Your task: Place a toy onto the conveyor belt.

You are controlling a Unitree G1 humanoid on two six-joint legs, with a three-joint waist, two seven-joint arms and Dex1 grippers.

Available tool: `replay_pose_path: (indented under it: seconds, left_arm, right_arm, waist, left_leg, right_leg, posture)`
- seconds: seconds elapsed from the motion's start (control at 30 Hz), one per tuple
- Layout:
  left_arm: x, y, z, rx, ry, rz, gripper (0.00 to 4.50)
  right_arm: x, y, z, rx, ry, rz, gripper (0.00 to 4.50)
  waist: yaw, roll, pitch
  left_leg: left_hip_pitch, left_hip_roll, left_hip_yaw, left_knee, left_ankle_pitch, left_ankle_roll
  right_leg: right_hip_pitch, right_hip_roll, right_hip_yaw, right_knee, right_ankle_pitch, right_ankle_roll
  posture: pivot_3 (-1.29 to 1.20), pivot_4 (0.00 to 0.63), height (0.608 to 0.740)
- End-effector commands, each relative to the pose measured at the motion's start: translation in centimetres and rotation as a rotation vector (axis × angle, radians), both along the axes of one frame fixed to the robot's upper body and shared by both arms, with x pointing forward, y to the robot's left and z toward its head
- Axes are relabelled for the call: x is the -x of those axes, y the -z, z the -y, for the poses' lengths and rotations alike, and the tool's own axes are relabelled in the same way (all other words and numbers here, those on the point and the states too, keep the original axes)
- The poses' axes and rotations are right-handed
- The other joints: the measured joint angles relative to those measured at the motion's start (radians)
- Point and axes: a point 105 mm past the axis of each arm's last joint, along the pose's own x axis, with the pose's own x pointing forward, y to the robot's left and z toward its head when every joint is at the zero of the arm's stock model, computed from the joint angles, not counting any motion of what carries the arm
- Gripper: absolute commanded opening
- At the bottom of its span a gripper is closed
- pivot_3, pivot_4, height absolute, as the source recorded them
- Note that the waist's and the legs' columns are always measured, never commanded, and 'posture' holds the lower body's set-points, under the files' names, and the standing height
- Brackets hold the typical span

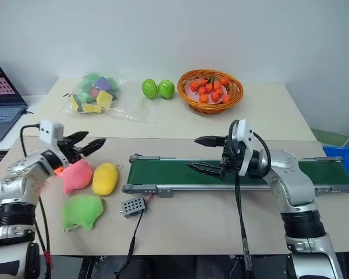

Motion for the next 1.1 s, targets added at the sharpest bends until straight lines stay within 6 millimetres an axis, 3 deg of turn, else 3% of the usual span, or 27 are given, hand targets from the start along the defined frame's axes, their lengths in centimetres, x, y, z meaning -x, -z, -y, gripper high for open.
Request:
replay_pose_path:
  seconds: [0.03, 0.17, 0.37, 0.43, 0.5, 0.73, 1.1]
  left_arm:
    - [1.2, -1.7, -2.4, -0.034, -0.035, 0.030, 4.40]
    - [2.3, -1.8, -4.9, -0.075, -0.079, 0.013, 4.40]
    - [4.5, -3.6, -9.8, -0.089, -0.222, 0.029, 4.40]
    - [6.0, -3.0, -12.4, -0.041, -0.337, 0.009, 4.40]
    - [7.3, -1.8, -13.7, 0.050, -0.405, -0.027, 4.40]
    - [9.7, 1.7, -14.2, 0.201, -0.484, -0.069, 4.40]
    - [10.4, 2.2, -14.7, 0.240, -0.530, -0.060, 4.40]
  right_arm:
    - [0.1, -1.0, 0.0, 0.017, -0.028, 0.040, 4.50]
    - [0.1, -0.8, 0.0, 0.025, -0.051, 0.025, 4.50]
    - [-0.6, -1.0, -0.2, 0.044, -0.091, 0.026, 4.50]
    - [-0.8, -1.0, -0.5, 0.046, -0.108, 0.023, 4.50]
    - [-1.0, -1.0, -0.7, 0.046, -0.116, 0.022, 4.50]
    - [-1.2, -0.8, -0.7, 0.051, -0.127, 0.019, 4.50]
    - [-1.2, -0.7, -0.6, 0.064, -0.138, 0.018, 4.50]
  waist:
    - [0.000, 0.000, 0.000]
    - [0.002, 0.001, 0.000]
    - [0.003, 0.001, 0.001]
    - [-0.002, 0.001, 0.001]
    - [-0.005, 0.002, 0.001]
    - [0.005, 0.003, 0.003]
    - [0.002, 0.003, 0.003]
  left_leg:
    - [0.000, 0.000, 0.000, 0.000, 0.000, 0.000]
    - [0.000, 0.000, 0.000, 0.000, 0.000, 0.000]
    - [0.000, 0.000, 0.000, 0.000, 0.000, 0.000]
    - [0.000, 0.001, 0.001, -0.001, 0.000, 0.000]
    - [0.000, 0.001, 0.001, -0.002, 0.000, 0.000]
    - [0.000, 0.002, 0.002, -0.001, 0.000, 0.000]
    - [0.000, 0.002, 0.001, -0.002, 0.000, -0.001]
  right_leg:
    - [0.000, 0.000, 0.000, 0.000, 0.000, 0.000]
    - [0.000, 0.000, 0.000, 0.000, 0.000, 0.000]
    - [0.000, 0.000, 0.000, 0.000, 0.000, 0.000]
    - [-0.001, 0.000, 0.000, 0.000, 0.000, 0.000]
    - [-0.002, 0.000, 0.000, 0.000, 0.000, 0.000]
    - [-0.002, -0.001, -0.001, 0.001, 0.000, 0.000]
    - [-0.002, 0.000, -0.002, 0.001, 0.000, 0.000]
  posture:
    - [0.00, 0.150, 0.738]
    - [0.00, 0.150, 0.738]
    - [0.00, 0.150, 0.738]
    - [0.00, 0.150, 0.738]
    - [0.00, 0.150, 0.738]
    - [0.00, 0.150, 0.738]
    - [0.00, 0.150, 0.738]
